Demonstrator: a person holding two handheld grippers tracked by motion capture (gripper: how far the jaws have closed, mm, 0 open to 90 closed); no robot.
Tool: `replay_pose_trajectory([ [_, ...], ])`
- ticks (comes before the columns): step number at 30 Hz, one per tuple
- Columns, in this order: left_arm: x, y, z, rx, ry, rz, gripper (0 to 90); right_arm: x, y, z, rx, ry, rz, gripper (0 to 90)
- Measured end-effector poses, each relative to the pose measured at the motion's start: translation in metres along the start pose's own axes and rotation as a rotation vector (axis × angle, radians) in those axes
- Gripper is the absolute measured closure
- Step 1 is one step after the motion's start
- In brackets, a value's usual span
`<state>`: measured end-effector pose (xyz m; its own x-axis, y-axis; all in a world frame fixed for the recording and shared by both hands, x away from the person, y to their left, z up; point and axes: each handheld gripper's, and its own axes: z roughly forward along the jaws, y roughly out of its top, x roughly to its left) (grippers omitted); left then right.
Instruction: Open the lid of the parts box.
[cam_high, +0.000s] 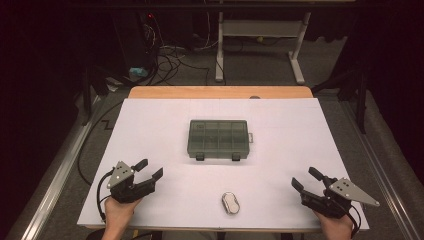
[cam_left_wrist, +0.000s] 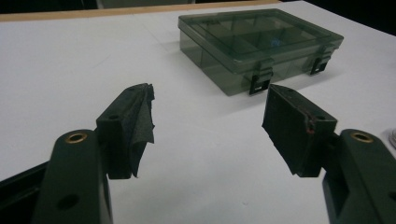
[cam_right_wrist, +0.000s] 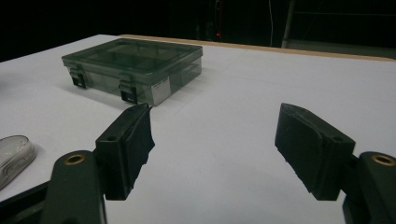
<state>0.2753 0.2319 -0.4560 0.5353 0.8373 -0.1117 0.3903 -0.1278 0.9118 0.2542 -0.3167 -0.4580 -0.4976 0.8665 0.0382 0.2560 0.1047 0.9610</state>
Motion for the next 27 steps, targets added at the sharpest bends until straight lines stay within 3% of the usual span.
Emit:
replay_pose_trajectory([
  [9,-0.002,-0.001,0.008,0.025,-0.010,0.028,34.5,-0.004,0.001,0.006,-0.010,0.017,0.031,28.4],
  [19,0.000,0.000,0.008,0.004,-0.009,-0.005,34.9,-0.002,0.004,0.018,0.005,0.028,0.012,28.7],
  [27,-0.001,0.003,0.011,-0.001,-0.015,-0.005,35.3,-0.001,0.007,0.029,0.009,0.049,0.009,28.7],
])
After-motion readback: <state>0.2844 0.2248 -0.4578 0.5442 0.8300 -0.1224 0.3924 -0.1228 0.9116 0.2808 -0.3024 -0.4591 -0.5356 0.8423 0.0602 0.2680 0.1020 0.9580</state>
